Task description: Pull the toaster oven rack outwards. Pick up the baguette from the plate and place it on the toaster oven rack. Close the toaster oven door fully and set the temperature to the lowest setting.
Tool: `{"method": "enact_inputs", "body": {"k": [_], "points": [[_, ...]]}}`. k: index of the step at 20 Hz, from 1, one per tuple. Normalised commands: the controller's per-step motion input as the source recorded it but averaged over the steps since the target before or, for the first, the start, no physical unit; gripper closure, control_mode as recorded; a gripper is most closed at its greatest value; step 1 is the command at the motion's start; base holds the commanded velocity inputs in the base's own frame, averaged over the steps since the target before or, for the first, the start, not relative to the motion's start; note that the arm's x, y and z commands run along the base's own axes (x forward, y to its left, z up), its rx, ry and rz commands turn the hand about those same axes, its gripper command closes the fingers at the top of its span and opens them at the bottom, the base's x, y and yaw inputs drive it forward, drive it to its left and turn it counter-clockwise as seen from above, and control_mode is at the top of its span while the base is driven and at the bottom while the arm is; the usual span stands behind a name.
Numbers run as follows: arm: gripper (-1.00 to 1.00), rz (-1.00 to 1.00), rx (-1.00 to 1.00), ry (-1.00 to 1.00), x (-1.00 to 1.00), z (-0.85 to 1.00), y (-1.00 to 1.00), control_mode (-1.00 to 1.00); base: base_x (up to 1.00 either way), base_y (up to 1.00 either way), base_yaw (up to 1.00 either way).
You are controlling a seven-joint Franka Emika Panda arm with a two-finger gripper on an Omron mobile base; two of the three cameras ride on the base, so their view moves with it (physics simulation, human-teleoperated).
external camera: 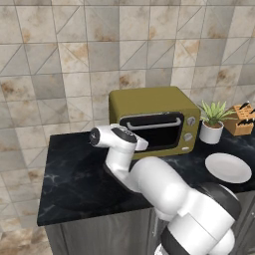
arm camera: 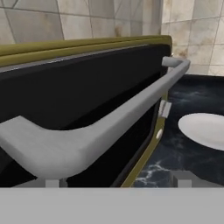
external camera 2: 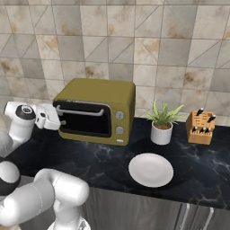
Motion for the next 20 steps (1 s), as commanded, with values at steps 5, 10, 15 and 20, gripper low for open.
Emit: {"method": "enact_inputs", "body": {"k": [5,10,15,20], "points": [[-1.0,0.04,0.01,0.0,0.39,0.86,-0.36,-1.0,0.0,0.0,0.0],[-1.0,0.25,0.02,0.0,0.43,0.92,-0.37,-1.0,0.0,0.0,0.0],[-1.0,0.35,0.0,0.0,0.04,0.79,-0.46,-1.0,0.0,0.0,0.0],[-1.0,0.37,0.0,0.0,0.13,0.8,-0.47,-1.0,0.0,0.0,0.0]]}}
